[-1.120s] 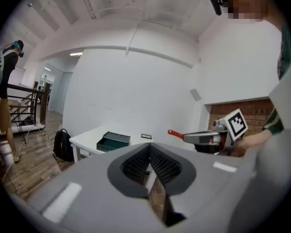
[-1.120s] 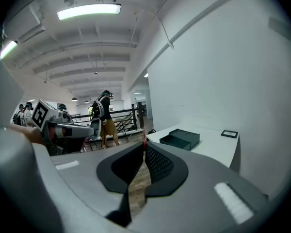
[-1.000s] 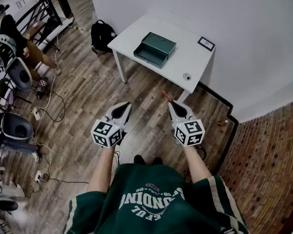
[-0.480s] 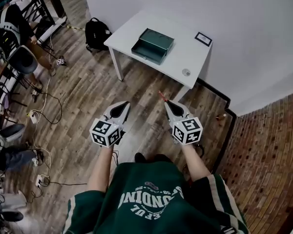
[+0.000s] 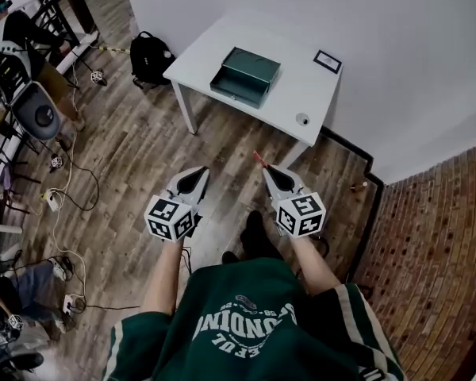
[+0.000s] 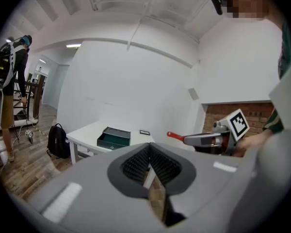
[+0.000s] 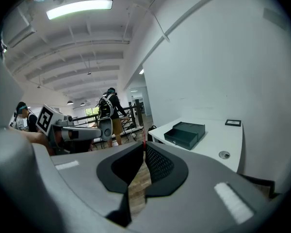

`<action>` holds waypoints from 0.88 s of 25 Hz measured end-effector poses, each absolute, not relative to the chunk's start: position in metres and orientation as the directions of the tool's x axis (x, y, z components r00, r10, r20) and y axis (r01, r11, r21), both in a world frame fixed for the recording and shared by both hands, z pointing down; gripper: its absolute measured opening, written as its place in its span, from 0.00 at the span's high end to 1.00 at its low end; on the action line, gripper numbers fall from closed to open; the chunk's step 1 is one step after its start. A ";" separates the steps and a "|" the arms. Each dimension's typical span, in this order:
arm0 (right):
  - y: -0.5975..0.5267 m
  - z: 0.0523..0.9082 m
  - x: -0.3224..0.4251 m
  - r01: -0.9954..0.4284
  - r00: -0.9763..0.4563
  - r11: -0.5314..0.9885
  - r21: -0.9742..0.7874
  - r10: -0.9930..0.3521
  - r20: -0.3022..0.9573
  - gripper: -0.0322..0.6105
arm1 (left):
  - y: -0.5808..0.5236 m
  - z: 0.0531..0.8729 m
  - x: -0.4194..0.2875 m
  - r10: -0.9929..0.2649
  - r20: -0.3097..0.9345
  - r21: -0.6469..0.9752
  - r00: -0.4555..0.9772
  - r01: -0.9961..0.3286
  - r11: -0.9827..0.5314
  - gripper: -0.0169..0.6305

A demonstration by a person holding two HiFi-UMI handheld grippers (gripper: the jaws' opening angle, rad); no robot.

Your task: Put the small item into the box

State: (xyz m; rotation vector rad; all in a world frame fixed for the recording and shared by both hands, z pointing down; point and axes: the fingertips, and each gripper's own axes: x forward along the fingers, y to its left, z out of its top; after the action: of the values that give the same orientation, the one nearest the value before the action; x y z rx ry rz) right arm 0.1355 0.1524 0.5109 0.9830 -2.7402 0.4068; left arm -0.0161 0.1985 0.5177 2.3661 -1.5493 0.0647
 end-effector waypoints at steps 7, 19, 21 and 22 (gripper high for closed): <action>0.088 0.517 0.115 -0.639 -0.765 0.741 -0.204 -0.585 0.270 0.92 | 0.137 0.529 -0.035 -0.884 0.225 0.241 0.409 -0.903 -0.356 0.89; -0.075 0.505 0.077 -0.589 -0.802 0.782 -0.203 -0.537 0.260 0.92 | -0.014 0.517 -0.070 -0.906 0.230 0.236 0.354 -0.924 -0.301 0.89; -0.099 0.507 0.072 -0.579 -0.809 0.789 -0.206 -0.525 0.264 0.92 | -0.039 0.519 -0.073 -0.909 0.233 0.238 0.346 -0.926 -0.292 0.89; -0.109 0.509 0.070 -0.574 -0.813 0.792 -0.210 -0.518 0.266 0.92 | -0.050 0.519 -0.074 -0.909 0.235 0.238 0.343 -0.927 -0.288 0.89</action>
State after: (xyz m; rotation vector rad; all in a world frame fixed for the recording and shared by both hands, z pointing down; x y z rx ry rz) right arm 0.0696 -0.1092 0.5088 0.8579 -2.7865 0.4185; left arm -0.0743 -0.0501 0.5193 2.2823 -1.6285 0.0758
